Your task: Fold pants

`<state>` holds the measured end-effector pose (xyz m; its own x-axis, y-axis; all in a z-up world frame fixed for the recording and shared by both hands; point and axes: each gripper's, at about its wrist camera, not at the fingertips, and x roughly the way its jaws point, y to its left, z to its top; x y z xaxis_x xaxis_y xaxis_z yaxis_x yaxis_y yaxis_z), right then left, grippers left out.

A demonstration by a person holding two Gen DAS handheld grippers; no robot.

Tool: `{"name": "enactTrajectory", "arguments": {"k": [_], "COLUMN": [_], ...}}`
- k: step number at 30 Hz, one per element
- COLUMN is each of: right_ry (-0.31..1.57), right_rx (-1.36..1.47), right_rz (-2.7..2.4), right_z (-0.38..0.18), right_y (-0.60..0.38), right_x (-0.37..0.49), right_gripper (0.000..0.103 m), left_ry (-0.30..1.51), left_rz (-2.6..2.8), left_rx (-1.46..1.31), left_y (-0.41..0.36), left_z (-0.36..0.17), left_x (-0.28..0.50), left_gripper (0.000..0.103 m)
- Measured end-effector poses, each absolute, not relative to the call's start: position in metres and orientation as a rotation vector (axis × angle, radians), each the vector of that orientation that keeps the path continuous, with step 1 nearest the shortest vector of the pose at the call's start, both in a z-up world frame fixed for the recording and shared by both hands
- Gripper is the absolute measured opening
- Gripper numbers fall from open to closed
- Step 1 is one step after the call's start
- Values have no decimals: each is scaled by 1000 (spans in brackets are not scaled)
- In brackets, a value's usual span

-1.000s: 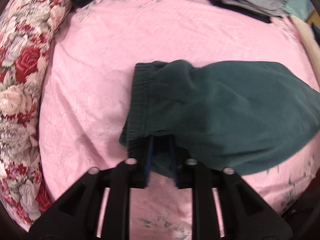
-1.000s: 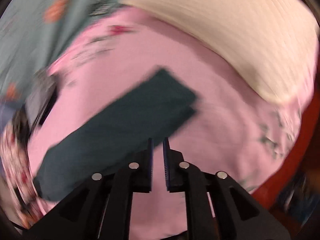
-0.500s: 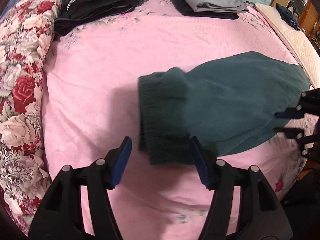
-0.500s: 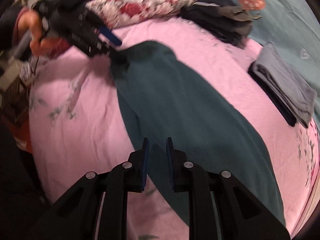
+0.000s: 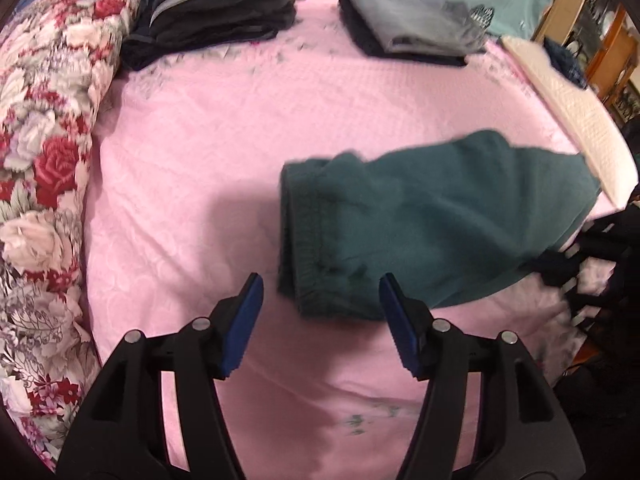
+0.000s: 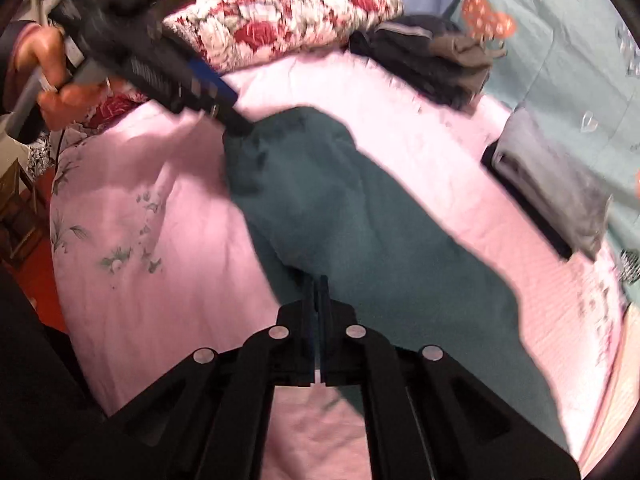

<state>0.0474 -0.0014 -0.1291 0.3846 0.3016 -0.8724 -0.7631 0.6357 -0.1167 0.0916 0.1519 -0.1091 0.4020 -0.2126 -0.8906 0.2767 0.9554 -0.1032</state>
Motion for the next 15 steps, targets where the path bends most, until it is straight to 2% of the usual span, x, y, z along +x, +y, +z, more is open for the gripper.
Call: {"name": "enactTrajectory", "arguments": {"k": [4, 6, 7, 8, 9, 10, 12, 14, 15], "right_ry": [989, 1012, 1021, 1024, 1013, 1009, 1044, 1076, 1096], "right_rx": [-576, -550, -527, -482, -438, -390, -300, -174, -82], "right_rz": [708, 709, 713, 700, 658, 599, 487, 287, 188], "right_z": [-150, -142, -137, -127, -118, -111, -104, -98, -96], "right_y": [1, -5, -10, -23, -39, -61, -104, -172, -211], "right_x": [48, 48, 48, 47, 47, 48, 53, 53, 53], "right_gripper": [1, 6, 10, 15, 30, 40, 40, 40, 40], "left_ry": [1075, 1090, 1134, 1177, 1204, 1185, 1190, 1201, 1209], "left_rz": [-381, -389, -369, -334, -306, -304, -290, -263, -261], "left_rx": [64, 111, 160, 206, 234, 218, 183, 174, 156], "left_y": [126, 110, 102, 98, 98, 101, 105, 112, 117], "left_z": [-103, -114, -128, -145, -157, -160, -157, -155, -156], "left_x": [96, 102, 108, 114, 117, 118, 123, 128, 131], "left_gripper": [61, 61, 57, 47, 48, 49, 44, 33, 32]}}
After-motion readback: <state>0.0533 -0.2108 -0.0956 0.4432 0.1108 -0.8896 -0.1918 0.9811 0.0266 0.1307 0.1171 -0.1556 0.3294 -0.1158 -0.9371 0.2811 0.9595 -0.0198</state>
